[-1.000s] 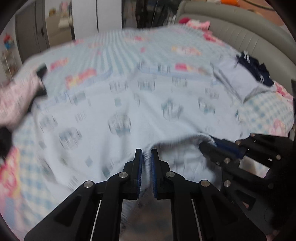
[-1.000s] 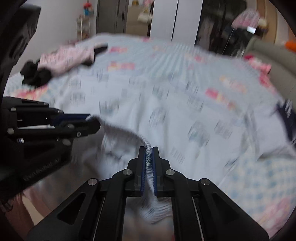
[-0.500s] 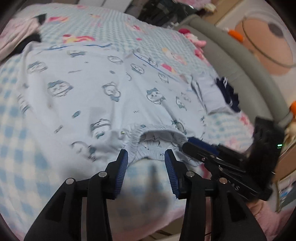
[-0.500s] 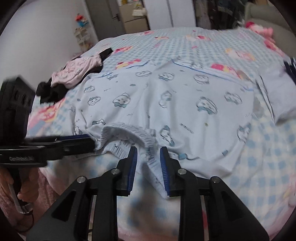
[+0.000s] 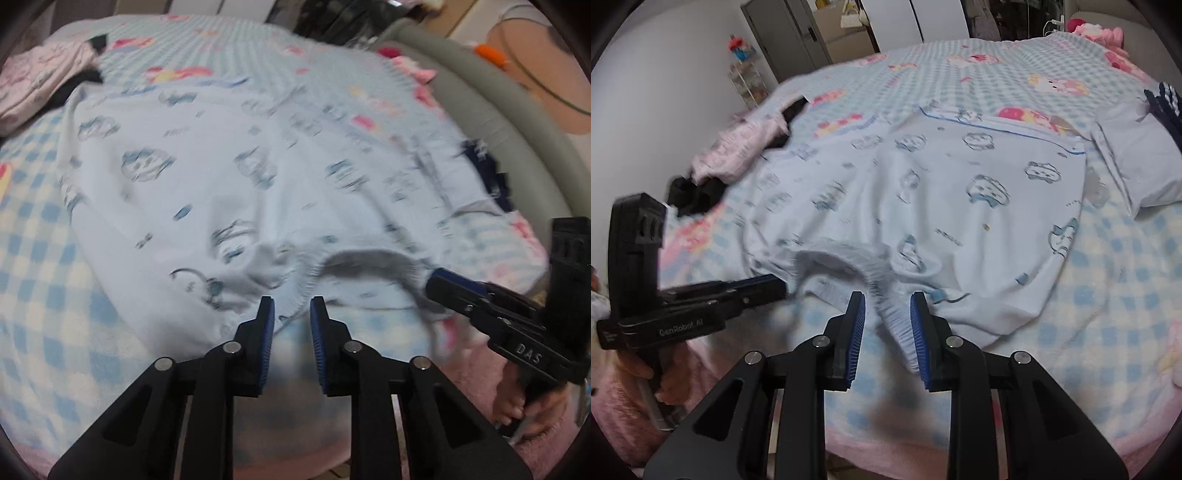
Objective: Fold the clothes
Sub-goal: 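Grasp the elastic cuff edge with the right gripper while the left gripper grasps beside it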
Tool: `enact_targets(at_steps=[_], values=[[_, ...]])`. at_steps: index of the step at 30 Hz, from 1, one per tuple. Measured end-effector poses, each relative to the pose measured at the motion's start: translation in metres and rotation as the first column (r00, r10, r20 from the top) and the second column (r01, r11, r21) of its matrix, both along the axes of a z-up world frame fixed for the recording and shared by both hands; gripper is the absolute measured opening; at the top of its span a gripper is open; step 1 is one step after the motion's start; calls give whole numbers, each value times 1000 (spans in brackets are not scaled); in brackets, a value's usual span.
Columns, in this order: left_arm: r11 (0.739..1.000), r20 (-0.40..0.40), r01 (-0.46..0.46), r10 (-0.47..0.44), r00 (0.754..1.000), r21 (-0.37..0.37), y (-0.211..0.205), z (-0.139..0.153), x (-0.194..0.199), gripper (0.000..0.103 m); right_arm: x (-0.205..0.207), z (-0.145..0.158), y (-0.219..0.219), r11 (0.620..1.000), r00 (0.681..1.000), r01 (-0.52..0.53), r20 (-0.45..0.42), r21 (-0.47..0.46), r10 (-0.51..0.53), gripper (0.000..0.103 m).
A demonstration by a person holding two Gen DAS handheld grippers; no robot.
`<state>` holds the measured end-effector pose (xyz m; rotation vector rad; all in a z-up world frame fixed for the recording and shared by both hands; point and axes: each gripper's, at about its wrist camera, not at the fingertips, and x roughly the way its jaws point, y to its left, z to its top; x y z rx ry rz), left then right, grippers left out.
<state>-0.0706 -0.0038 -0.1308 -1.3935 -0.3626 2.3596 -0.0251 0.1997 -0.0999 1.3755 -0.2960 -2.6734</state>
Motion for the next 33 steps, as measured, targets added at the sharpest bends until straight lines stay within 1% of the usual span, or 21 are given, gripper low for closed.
enact_targets(at_steps=[2,4,5,6,7,8,10,14,18,20,21,23,24,25,29,31,33], values=[[1000,-4,-25,25,1000,2,-4,-3,-3,19,-3,-12,1,1000,999,17,27,22,-17,25],[995,-33,-52,49,998,-84,-4,-1,-6,19,-4,-15,2,1000,999,23,32,19,-24,25],[992,-40,-59,55,998,-114,-4,0,-7,19,-5,-15,1,1000,999,22,33,21,-23,25],[994,-34,-58,55,998,-94,-6,2,-8,19,-5,-14,0,999,999,21,34,24,-22,25],[997,-31,-59,58,998,-49,-10,5,-8,19,-6,-14,0,999,999,20,35,27,-21,25],[998,-39,-61,61,997,1,-13,9,-6,19,-6,-14,-1,999,999,19,36,30,-20,25],[997,-68,-51,54,996,53,-13,19,-5,19,-8,-13,-3,999,999,17,38,35,-18,25],[1000,-103,-12,15,995,25,4,29,-16,19,-10,-12,-6,999,999,12,42,46,-14,25],[999,-51,39,-39,998,-2,25,12,-32,19,-12,-11,-9,998,999,8,46,57,-10,25],[997,-8,57,-58,998,-44,29,0,-33,21,-13,-15,-8,998,998,11,58,67,-15,25],[996,-2,58,-58,998,-66,29,-5,-31,21,-12,-15,-7,996,998,7,56,91,-13,23],[996,-6,58,-58,998,-74,25,-7,-27,22,-10,-14,-6,990,999,-1,53,140,-6,23],[996,-2,59,-59,998,-66,22,-8,-25,22,-9,-13,-3,987,999,1,53,158,-9,23],[996,0,60,-60,998,-60,20,-9,-24,22,-9,-13,2,987,998,2,58,162,-12,24],[994,1,78,-78,997,-75,20,-7,-19,23,-8,-15,19,991,996,22,79,131,-33,25],[992,-2,87,-88,996,-89,23,-6,-17,23,-4,-6,19,995,998,20,51,101,-25,25],[996,-30,77,-78,996,-53,19,2,-13,23,0,2,18,997,1000,17,23,70,-18,26]])
